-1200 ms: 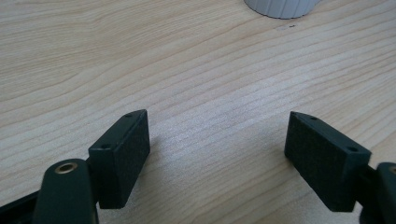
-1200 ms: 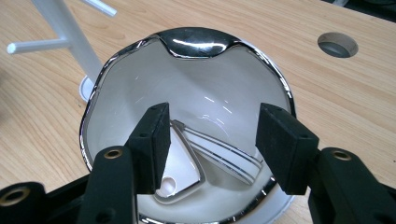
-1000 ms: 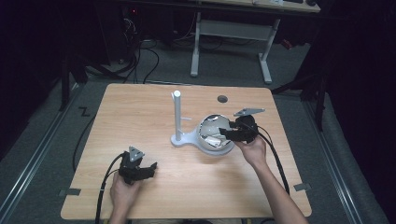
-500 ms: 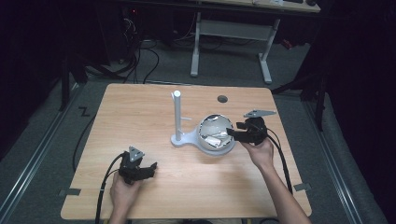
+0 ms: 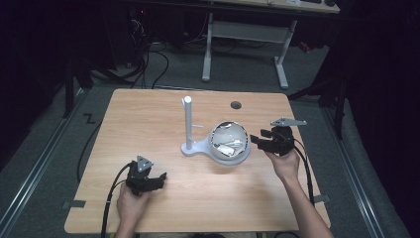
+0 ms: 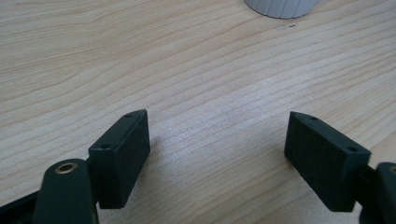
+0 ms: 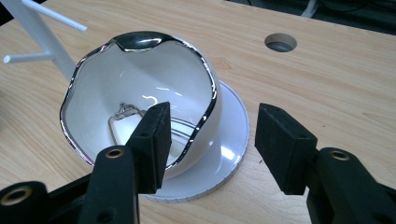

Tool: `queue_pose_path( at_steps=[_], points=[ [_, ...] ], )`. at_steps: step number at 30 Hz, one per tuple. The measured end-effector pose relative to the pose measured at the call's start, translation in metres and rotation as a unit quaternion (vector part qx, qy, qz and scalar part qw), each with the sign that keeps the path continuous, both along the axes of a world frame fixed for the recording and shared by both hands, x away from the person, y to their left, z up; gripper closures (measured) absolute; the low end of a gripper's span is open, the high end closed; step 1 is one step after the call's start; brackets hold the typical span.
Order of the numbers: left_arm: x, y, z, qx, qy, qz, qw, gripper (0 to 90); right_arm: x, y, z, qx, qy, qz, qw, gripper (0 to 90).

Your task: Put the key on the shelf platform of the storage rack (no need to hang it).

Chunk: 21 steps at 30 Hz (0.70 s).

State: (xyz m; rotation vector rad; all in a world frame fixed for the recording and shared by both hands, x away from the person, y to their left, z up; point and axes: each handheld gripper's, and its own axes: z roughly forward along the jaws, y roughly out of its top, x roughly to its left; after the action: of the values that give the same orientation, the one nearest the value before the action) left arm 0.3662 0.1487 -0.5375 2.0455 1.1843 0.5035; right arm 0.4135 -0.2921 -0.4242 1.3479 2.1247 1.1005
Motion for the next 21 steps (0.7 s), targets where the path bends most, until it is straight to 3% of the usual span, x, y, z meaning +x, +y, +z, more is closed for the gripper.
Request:
queue_pose_path(
  at_steps=[21],
  points=[
    [0.000, 0.000, 0.000, 0.000, 0.000, 0.000, 1.0000, 22.8, -0.017, -0.033, 0.001, 0.011, -0.008, -0.035, 0.9993, 46.5]
  ],
)
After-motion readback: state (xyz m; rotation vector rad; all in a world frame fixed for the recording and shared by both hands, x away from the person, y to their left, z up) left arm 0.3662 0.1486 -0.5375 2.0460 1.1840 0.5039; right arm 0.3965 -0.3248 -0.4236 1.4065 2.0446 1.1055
